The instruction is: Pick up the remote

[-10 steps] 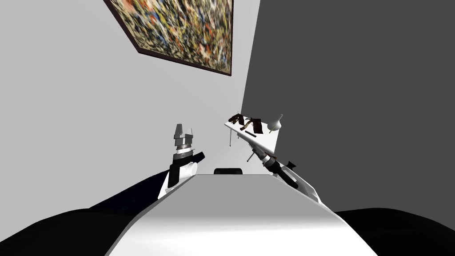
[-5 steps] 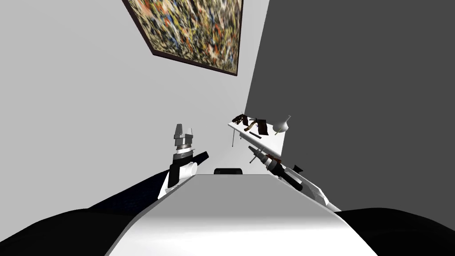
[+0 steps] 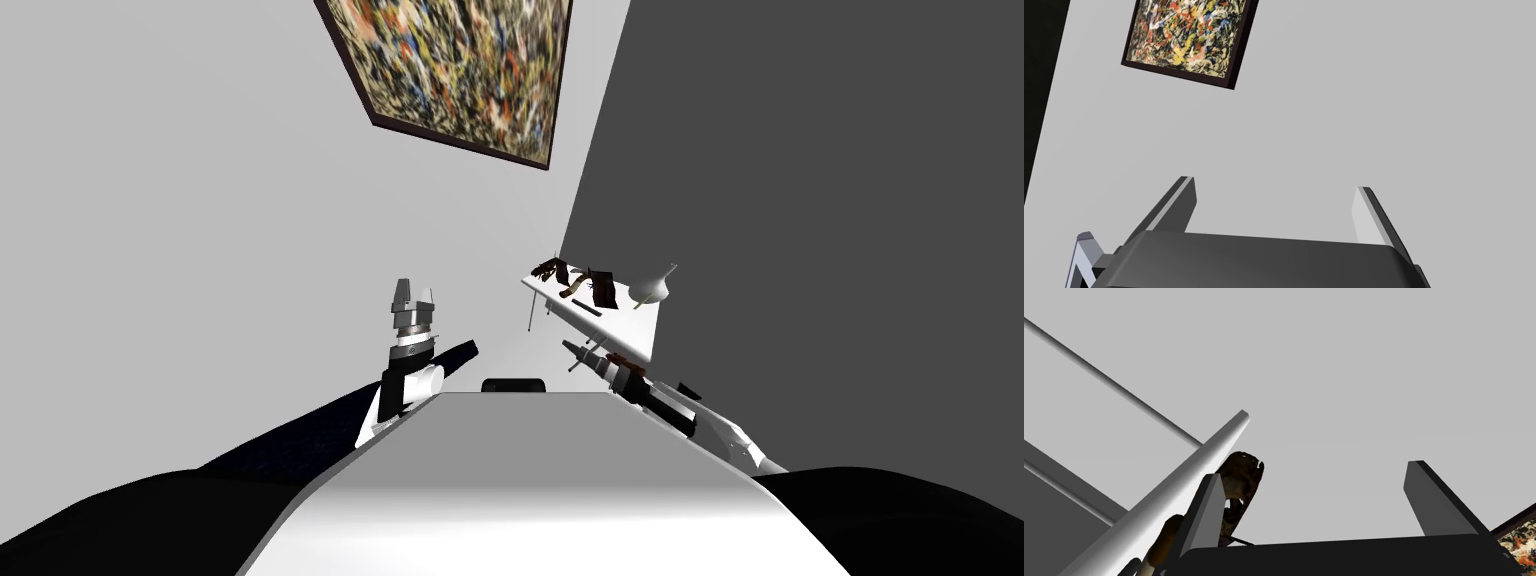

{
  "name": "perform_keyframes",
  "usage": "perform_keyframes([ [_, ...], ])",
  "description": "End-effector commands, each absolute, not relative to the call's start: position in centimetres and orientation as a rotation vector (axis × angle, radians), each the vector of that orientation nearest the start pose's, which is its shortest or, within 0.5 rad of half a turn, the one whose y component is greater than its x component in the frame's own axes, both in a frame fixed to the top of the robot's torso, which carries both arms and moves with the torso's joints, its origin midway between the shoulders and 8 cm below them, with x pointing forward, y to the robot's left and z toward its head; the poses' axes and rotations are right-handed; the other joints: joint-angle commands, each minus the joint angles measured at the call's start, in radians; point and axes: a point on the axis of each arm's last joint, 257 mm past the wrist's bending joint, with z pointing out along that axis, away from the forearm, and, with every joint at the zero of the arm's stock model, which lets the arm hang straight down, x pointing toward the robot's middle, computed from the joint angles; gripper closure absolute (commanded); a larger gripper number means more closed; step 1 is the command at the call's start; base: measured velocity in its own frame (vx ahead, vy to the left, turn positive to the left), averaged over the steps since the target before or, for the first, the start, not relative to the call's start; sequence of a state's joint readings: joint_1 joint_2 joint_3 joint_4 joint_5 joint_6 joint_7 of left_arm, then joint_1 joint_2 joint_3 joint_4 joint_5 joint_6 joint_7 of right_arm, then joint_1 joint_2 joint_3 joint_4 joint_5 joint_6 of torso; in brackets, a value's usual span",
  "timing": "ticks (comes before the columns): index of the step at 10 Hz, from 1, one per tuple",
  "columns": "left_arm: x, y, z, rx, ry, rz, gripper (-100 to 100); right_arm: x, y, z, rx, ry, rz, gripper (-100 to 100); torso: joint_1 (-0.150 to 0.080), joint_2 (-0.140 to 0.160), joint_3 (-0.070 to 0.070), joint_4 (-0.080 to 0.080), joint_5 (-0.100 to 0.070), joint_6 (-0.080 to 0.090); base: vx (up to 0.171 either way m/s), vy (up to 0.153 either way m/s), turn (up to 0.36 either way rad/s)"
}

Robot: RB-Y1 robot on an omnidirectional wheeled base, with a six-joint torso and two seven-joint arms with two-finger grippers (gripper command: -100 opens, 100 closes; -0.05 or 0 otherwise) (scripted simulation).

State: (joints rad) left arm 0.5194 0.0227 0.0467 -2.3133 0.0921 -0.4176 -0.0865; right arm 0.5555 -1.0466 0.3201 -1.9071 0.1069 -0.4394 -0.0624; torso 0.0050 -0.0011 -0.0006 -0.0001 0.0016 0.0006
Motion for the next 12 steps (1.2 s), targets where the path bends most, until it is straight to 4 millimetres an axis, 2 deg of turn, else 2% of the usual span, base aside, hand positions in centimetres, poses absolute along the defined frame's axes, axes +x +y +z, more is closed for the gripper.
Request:
perform_keyframes([
  [1, 34.5, 30.6, 1.9, -0.711, 0.642, -1.215, 0, 28.6, -26.6, -30.3, 0.211, 2.064, 1.02, -100, 0.0, 0.0, 0.0, 0.0, 0.0, 0.0, 0.056, 0.098, 0.146],
  [3, 34.5, 30.6, 1.9, -0.711, 0.642, -1.215, 0, 28.4, -27.4, -30.3, 0.174, 2.095, 0.994, -100, 0.0, -0.001, -0.001, 0.0, 0.0, 0.0, 0.035, 0.051, 0.031],
  [4, 34.5, 30.6, 1.9, -0.711, 0.642, -1.215, 0, 27.0, -29.0, -32.4, 0.16, 2.168, 0.945, -100, -0.003, 0.0, 0.0, 0.0, -0.001, 0.0, 0.031, 0.048, 0.196],
  [5, 34.5, 30.6, 1.9, -0.711, 0.642, -1.215, 0, 26.8, -29.7, -32.3, 0.133, 2.189, 0.926, -100, -0.003, 0.0, 0.0, 0.0, -0.001, -0.001, 0.042, 0.053, 0.09],
  [6, 34.5, 30.6, 1.9, -0.711, 0.642, -1.215, 0, 25.3, -31.3, -34.2, 0.126, 2.254, 0.88, -100, -0.002, 0.0, 0.0, 0.0, -0.001, 0.0, 0.057, 0.086, 0.139],
  [8, 34.5, 30.6, 1.9, -0.711, 0.642, -1.215, 0, 25.2, -32.2, -34.1, 0.09, 2.281, 0.851, -100, -0.001, -0.001, -0.001, 0.0, 0.0, 0.0, 0.041, 0.045, 0.04],
  [9, 34.5, 30.6, 1.9, -0.711, 0.642, -1.215, 0, 23.6, -34.4, -35.6, 0.072, 2.353, 0.793, -100, -0.003, 0.0, 0.0, 0.0, -0.001, 0.0, 0.048, 0.056, 0.165],
  [10, 34.5, 30.6, 1.9, -0.711, 0.642, -1.215, 0, 23.5, -35.0, -35.5, 0.049, 2.367, 0.775, -100, -0.002, -0.001, -0.001, 0.0, -0.001, -0.001, 0.053, 0.051, 0.094],
  [11, 34.5, 30.6, 1.9, -0.711, 0.642, -1.215, 0, 21.9, -37.2, -36.8, 0.035, 2.432, 0.718, -100, -0.002, -0.001, -0.001, 0.0, -0.001, 0.0, 0.075, 0.062, 0.154],
  [12, 34.5, 30.6, 1.9, -0.711, 0.642, -1.215, 0, 21.9, -37.9, -36.5, 0.008, 2.449, 0.695, -100, -0.002, -0.002, -0.001, 0.0, -0.001, 0.0, 0.062, 0.044, 0.084],
])
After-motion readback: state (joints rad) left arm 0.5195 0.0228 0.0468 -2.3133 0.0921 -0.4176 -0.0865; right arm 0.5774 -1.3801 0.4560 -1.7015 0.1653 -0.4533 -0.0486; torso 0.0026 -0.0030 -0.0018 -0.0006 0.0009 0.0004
